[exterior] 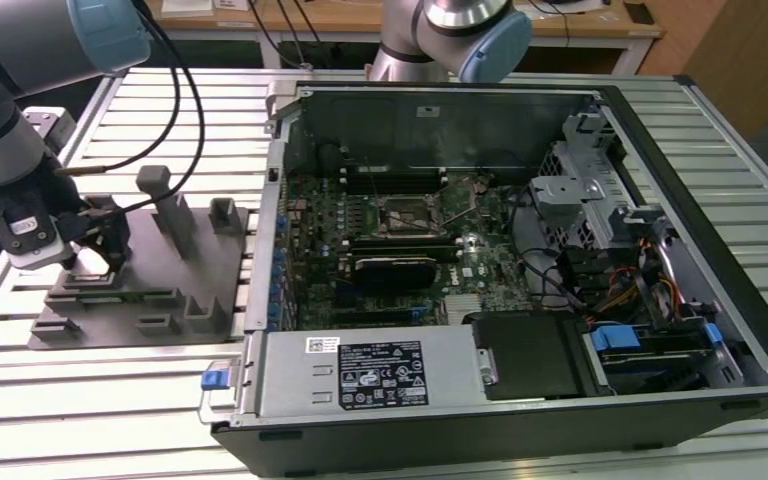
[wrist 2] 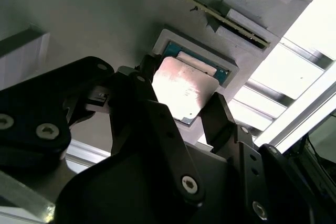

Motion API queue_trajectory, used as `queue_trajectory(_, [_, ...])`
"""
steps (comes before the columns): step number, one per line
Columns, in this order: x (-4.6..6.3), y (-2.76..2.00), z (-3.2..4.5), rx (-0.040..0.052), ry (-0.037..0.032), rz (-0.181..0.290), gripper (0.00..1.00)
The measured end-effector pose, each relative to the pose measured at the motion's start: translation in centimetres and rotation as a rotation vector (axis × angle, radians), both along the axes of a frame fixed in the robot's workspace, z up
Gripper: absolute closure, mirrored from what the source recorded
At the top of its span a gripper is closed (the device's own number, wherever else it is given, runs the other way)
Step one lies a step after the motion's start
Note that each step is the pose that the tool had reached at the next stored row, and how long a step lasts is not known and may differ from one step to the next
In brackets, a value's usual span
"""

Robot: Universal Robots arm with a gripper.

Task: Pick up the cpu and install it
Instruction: 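Pick up the cpu and move it towards the insertion slot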

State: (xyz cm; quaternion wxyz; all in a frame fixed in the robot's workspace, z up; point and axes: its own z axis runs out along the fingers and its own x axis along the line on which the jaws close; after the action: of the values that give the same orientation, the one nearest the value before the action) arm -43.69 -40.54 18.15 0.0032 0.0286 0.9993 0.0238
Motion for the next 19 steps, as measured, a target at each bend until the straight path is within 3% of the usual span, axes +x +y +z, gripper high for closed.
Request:
queue_trajectory(4, [0.00,0.00,0.00,0.0000,0.0000,0.000,0.39])
queue_trajectory(5, [0.00,0.00,0.00,0.0000,0.0000,0.000,0.45])
queue_trajectory(17, [-0.01,0.00,-0.01,0.0001,-0.0001,0.000,0.45])
queue_trajectory(18, [-0.02,0.00,-0.01,0.0001,-0.0001,0.000,0.38])
queue_trajectory(19, [-0.02,0.00,0.00,0.0001,-0.0001,0.000,0.38])
